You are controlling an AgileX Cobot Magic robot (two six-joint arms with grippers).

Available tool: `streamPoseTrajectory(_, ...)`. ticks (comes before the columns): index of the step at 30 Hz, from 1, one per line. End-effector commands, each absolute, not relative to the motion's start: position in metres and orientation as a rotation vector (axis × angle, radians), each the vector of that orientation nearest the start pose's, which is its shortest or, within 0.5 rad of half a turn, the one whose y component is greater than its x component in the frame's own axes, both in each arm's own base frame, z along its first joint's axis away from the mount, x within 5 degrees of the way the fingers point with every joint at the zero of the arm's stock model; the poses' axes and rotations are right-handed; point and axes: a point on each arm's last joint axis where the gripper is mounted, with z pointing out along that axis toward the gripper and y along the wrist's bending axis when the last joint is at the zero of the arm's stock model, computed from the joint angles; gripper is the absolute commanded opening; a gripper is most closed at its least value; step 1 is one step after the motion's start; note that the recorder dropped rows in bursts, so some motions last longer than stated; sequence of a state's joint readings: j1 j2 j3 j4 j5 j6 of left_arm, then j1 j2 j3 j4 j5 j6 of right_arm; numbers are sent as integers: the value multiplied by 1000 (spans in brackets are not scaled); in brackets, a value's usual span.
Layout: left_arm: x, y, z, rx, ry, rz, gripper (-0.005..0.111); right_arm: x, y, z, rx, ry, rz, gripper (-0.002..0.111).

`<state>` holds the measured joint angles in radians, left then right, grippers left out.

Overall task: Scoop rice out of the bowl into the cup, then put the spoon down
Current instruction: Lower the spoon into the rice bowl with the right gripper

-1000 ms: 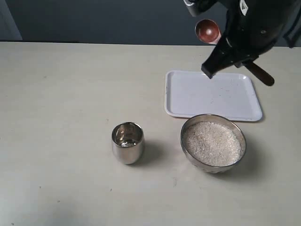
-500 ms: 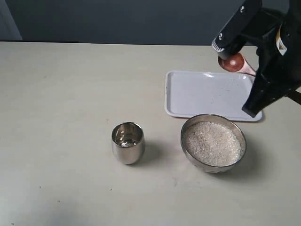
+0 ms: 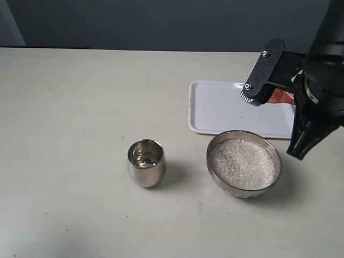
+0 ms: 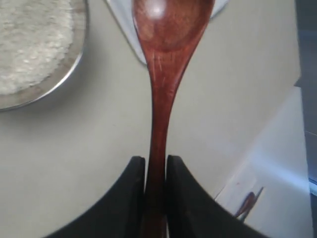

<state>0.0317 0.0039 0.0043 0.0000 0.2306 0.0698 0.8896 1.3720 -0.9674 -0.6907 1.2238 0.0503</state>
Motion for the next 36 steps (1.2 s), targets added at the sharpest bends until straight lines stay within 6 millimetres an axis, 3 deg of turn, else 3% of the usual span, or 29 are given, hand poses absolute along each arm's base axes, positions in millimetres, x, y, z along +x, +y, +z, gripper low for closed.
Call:
streamPoseTrajectory(1, 56, 1, 193, 29, 1701, 65, 0, 189, 149, 275, -1328, 2353, -787, -1)
streamPoseTrajectory(3, 56, 1, 193, 29, 1701, 65, 0, 188, 151, 272, -1363, 2367, -770, -1)
streamPoseTrajectory(6, 56, 1, 193, 29, 1701, 65, 0, 197, 150, 273, -1383, 2282, -888, -1)
streamPoseTrajectory(9, 56, 1, 193, 29, 1701, 65, 0, 191, 155, 268, -1530, 2319, -801, -1)
streamPoseTrajectory(16, 56, 1, 193, 29, 1701, 65, 0, 184, 158, 262, -1625, 2365, -702, -1)
streamPoseTrajectory(36, 56, 1, 193, 29, 1701, 65, 0, 198, 177, 210, -1792, 2449, -829, -1)
